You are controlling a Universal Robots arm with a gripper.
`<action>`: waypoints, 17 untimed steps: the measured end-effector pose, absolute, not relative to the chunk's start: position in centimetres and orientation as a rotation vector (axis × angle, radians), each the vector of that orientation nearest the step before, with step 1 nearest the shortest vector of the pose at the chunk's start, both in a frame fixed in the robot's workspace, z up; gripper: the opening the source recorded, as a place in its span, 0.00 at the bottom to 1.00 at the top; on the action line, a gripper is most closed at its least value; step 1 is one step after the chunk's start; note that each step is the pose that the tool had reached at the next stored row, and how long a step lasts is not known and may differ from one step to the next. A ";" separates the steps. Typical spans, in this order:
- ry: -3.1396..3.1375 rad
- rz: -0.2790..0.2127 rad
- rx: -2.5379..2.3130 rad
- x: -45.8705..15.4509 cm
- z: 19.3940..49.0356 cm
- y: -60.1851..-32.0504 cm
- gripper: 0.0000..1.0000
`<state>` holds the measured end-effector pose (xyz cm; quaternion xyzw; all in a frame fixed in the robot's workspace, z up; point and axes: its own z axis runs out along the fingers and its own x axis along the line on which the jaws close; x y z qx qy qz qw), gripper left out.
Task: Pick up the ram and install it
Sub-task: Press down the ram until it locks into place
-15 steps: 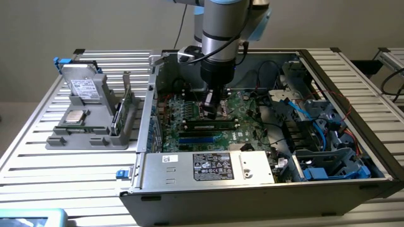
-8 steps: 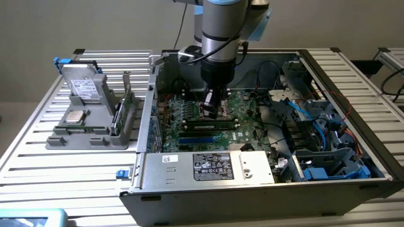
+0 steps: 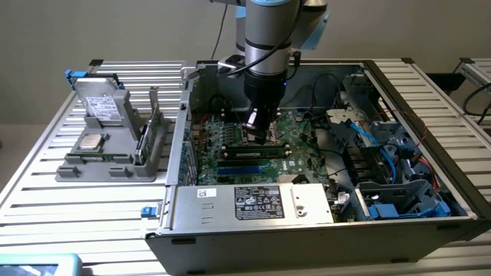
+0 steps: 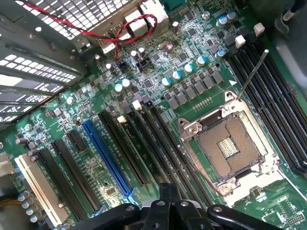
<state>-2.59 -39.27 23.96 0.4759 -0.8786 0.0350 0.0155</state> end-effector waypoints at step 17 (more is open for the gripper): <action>-2.859 0.148 1.254 -2.6 24.0 -39.3 0.11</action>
